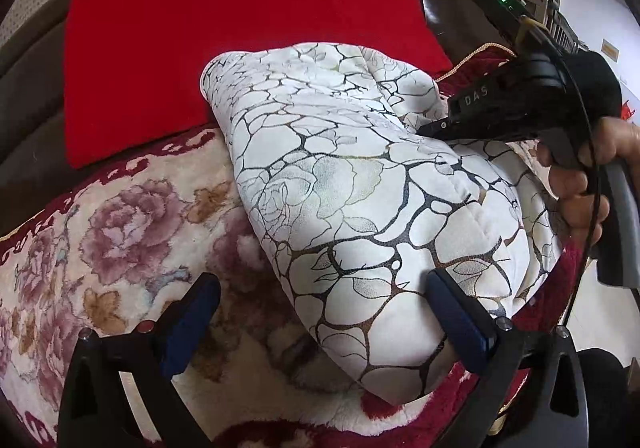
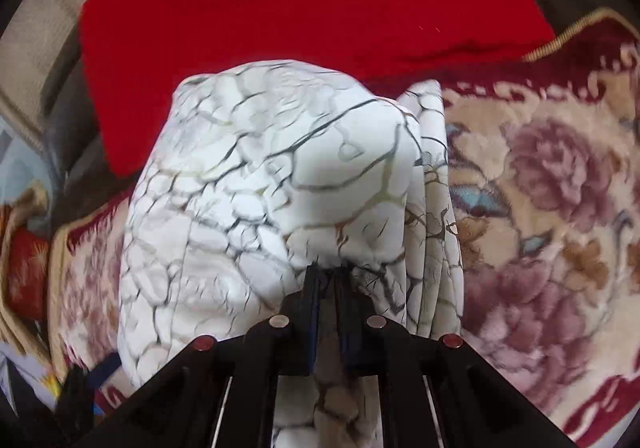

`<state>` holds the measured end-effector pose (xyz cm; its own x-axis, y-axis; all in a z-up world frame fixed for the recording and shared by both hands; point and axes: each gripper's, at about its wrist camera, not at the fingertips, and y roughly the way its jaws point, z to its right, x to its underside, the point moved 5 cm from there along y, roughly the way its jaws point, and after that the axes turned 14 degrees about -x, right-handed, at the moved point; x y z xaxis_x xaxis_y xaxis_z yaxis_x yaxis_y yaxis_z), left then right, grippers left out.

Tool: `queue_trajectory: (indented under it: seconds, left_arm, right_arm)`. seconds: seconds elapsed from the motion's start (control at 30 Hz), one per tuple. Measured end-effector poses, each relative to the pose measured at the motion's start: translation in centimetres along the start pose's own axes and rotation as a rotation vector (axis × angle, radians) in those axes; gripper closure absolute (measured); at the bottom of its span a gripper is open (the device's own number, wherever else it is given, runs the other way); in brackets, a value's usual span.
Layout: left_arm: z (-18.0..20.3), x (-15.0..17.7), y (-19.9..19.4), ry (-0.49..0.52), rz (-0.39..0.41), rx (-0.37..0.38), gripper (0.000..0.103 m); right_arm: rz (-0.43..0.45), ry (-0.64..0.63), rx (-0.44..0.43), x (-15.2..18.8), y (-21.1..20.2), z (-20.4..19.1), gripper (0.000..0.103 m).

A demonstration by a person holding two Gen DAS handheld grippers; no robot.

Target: Fold large clothes

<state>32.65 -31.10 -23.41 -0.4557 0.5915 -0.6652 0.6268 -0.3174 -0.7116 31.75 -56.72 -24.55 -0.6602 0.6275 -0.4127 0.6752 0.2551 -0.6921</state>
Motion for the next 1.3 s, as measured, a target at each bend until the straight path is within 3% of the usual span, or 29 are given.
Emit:
queue_trajectory:
  seconds: [0.07,0.2,0.43,0.5,0.63,0.8,0.93,1.1,1.23,1.3]
  left_arm:
    - [-0.2,-0.2,-0.5,0.004,-0.001,-0.006,0.000]
    - [-0.4,-0.2,-1.1,-0.001,0.010,-0.033,0.000]
    - [-0.4,0.3,-2.0,-0.004,0.028,-0.075,0.000]
    - [-0.3,0.4,-1.9,-0.010,0.026,-0.071,0.000]
    - [-0.1,0.4,-1.6,-0.010,0.027,-0.066,0.000]
    - [-0.2,0.2,-1.7,-0.008,0.027,-0.070,0.000]
    - [-0.3,0.4,-1.8,-0.014,0.031,-0.076,0.000]
    - [-0.1,0.3,-1.6,-0.019,0.026,-0.066,0.000]
    - [0.0,0.3,-1.5,-0.013,0.024,-0.065,0.000]
    - [0.0,0.3,-1.6,-0.004,0.031,-0.069,0.000]
  right_arm:
    - [-0.004,0.018,-0.016,-0.4,-0.8,-0.3,0.092]
    - [0.026,-0.070,0.006,0.0,-4.1,-2.2,0.091]
    - [0.088,-0.160,-0.004,4.7,-8.1,-5.4,0.089]
    - [0.091,-0.165,0.012,5.6,-7.7,-4.9,0.089]
    - [0.008,-0.129,0.038,6.2,-3.0,-2.7,0.092]
    - [-0.005,-0.123,0.040,5.5,-3.6,-3.2,0.092]
    - [0.007,-0.130,0.011,4.1,-5.4,-4.2,0.092]
    - [0.089,-0.130,0.024,-1.2,-5.9,-4.8,0.092]
    - [0.094,-0.068,0.029,-6.0,-2.8,-3.3,0.092]
    - [0.050,-0.021,0.040,-7.3,0.0,-1.5,0.091]
